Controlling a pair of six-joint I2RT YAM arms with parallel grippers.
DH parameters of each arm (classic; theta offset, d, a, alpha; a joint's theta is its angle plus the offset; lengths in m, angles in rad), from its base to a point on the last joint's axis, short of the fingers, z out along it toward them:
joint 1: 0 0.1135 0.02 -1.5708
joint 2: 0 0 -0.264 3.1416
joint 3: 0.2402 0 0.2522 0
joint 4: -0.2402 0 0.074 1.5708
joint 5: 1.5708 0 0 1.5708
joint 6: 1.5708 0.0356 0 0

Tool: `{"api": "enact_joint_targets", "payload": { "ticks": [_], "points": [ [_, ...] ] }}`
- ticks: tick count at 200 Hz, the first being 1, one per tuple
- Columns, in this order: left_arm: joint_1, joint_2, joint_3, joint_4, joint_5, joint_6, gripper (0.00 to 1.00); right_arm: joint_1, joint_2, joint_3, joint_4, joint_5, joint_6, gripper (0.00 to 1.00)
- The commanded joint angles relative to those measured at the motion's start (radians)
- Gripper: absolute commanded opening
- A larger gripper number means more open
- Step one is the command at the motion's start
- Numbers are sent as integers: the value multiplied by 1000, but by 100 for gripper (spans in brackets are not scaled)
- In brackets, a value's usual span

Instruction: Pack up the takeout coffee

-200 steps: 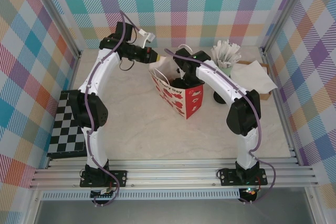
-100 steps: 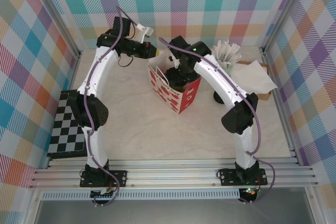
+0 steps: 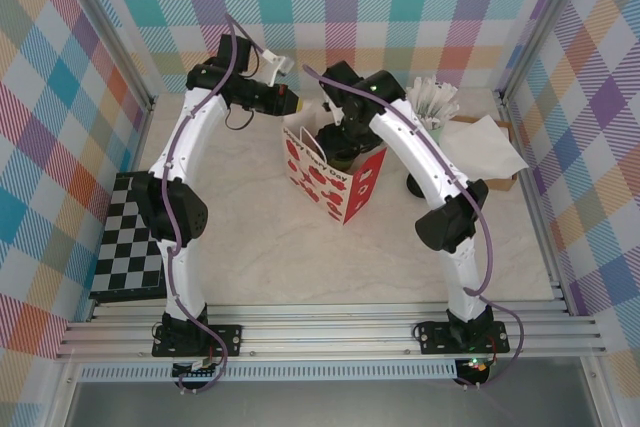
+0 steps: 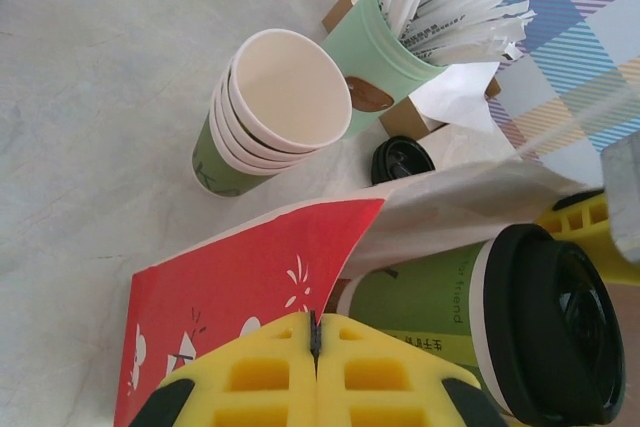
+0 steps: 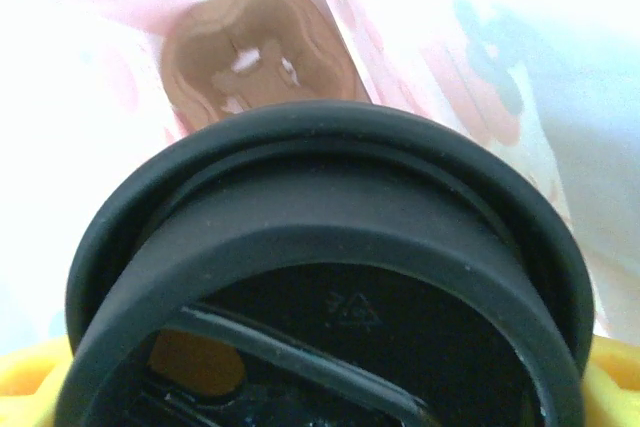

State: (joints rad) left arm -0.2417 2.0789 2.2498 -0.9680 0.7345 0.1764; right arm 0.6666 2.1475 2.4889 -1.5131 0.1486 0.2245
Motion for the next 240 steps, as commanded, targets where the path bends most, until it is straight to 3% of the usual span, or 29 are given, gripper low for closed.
{"api": "enact_joint_targets", "payload": {
  "ticks": [1, 69, 113, 160, 240],
  "points": [
    [-4, 9, 24, 2, 1, 13, 0, -2, 28, -2, -120, -16, 24, 59],
    [-11, -10, -46, 78, 7, -28, 0, -4, 96, 5, -105, -161, 87, 59],
    [-16, -22, -80, 104, -8, -52, 0, -4, 127, -42, -78, -239, 46, 58],
    [-16, -20, -69, 101, -10, -50, 0, -3, 115, -231, -6, -158, 41, 58],
    [-15, -13, -35, 71, -19, -38, 0, 12, 57, -255, 52, 172, 32, 57]
  ]
}}
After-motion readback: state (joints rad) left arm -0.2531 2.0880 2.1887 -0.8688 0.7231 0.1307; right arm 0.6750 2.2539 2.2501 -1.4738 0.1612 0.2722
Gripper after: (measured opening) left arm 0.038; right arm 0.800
